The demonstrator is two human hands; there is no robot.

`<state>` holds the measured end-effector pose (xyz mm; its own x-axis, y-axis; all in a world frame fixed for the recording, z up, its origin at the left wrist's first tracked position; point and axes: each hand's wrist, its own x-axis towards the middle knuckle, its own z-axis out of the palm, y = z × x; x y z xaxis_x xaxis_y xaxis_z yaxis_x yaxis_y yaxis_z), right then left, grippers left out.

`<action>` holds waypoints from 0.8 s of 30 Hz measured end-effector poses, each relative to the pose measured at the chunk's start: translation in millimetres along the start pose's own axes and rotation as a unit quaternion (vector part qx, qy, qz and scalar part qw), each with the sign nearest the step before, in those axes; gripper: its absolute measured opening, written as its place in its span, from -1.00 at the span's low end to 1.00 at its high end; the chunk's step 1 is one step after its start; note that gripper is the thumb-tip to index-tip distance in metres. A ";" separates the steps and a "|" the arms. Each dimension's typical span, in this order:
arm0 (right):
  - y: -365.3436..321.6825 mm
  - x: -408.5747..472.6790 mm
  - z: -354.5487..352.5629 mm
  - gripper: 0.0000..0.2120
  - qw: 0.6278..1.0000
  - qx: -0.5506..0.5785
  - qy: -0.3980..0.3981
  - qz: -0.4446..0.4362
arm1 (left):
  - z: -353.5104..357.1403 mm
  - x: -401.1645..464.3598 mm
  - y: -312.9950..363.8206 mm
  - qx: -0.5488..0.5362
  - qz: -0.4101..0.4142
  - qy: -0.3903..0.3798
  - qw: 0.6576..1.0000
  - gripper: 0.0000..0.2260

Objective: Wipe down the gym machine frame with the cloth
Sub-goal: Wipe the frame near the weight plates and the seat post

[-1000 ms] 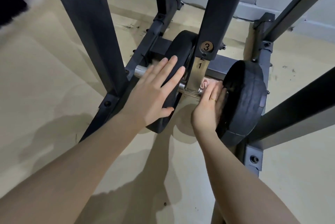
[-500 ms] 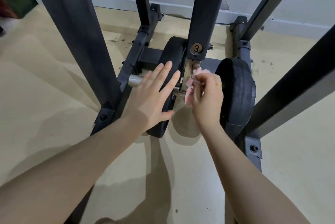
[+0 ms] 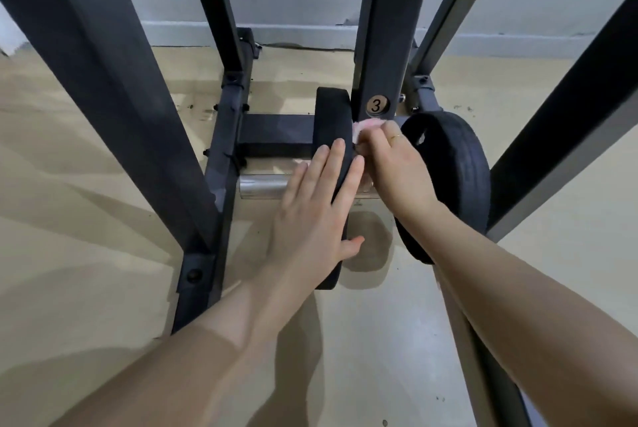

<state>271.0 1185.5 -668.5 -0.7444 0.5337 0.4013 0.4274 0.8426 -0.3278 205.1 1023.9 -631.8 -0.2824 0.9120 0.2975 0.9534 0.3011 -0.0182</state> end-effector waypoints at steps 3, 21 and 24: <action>-12.2 -27.6 13.2 -0.68 0.992 0.019 -0.121 0.026 | -1.5 -0.3 -2.5 -0.008 0.008 0.002 1.000 -0.07; -11.5 0.8 -19.7 -0.77 0.993 -0.041 0.067 0.089 | 1.9 0.0 -6.9 -0.026 0.014 0.023 0.999 -0.08; -9.7 -5.9 -10.4 -0.78 0.997 0.001 0.037 0.066 | 0.9 0.4 -5.0 -0.036 0.003 0.021 0.999 -0.08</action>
<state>276.6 1175.0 -658.9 -0.6418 0.6433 0.4173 0.5175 0.7650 -0.3834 200.2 1023.0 -632.4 -0.2738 0.9007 0.3372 0.9605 0.2741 0.0476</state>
